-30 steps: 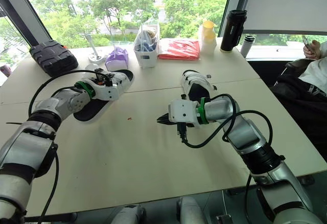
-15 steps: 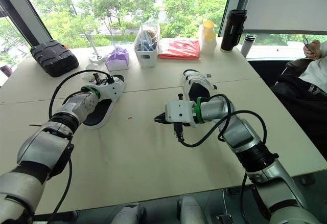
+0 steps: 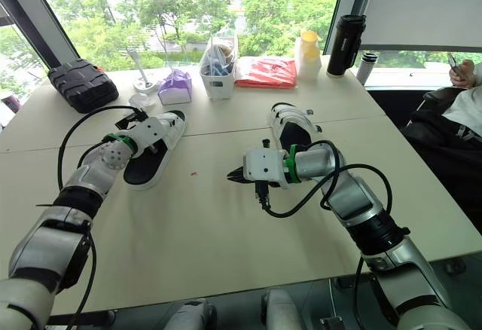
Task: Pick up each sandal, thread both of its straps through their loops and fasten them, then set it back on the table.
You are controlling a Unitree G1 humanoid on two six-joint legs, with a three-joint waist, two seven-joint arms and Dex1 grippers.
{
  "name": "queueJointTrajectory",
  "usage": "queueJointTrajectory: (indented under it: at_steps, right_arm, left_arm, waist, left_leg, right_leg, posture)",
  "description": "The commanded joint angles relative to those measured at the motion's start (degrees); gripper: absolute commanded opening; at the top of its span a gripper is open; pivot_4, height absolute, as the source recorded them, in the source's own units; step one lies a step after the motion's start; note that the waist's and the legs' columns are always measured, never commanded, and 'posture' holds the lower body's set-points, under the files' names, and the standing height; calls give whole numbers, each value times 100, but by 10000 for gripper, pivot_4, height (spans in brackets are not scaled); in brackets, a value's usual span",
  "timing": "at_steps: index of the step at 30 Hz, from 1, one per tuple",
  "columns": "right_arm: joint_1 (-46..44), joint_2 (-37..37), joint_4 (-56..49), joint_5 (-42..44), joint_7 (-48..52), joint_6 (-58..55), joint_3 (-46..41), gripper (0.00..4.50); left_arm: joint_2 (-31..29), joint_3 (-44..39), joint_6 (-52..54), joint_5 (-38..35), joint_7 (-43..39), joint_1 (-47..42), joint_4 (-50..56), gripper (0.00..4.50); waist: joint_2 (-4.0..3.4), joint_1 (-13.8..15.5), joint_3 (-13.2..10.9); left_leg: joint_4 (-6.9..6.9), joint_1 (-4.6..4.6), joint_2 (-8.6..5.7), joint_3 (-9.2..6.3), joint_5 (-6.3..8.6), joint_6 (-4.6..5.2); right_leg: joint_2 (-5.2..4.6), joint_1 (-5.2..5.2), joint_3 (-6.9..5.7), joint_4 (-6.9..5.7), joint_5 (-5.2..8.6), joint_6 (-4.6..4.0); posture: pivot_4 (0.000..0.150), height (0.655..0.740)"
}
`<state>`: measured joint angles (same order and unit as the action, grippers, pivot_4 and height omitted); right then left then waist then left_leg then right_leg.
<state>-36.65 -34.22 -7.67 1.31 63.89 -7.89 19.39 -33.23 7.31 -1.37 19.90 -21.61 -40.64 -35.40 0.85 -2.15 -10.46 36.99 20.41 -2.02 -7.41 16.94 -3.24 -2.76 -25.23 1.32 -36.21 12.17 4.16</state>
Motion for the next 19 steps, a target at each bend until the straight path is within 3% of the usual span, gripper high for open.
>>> queueJointTrajectory:
  at_steps: [1,7,15,19]
  right_arm:
    - [-85,-26,-55,82,4,58,-147,0]
    - [-238,-206,184,106,20,138,-370,0]
    - [-348,-630,466,157,22,133,-884,0]
    - [-287,-771,498,236,19,36,-1057,0]
  left_arm:
    - [-88,-308,1261,-795,-1045,1052,1953,44885]
    - [-510,-1235,3275,-1928,-1916,2366,4665,44885]
    - [-776,-2782,5140,-3969,-2602,3240,6845,44885]
    - [-840,-3295,5661,-4706,-2614,3528,7371,44885]
  waist:
    - [-1,-1,0]
    - [2,28,-1]
    - [10,14,-16]
    - [9,5,-16]
  left_leg:
    - [0,0,-3,0,0,0]
    - [6,-2,-7,-4,0,0]
    - [10,0,-3,-4,1,1]
    - [9,-2,-3,-3,1,1]
  right_leg:
    - [-3,2,1,0,0,1]
    - [-6,14,2,7,1,9]
    - [-3,15,1,12,3,11]
    - [-4,16,1,13,3,11]
  posture:
    - [1500,7400]
    - [1500,7400]
    - [1500,7400]
    - [1500,7400]
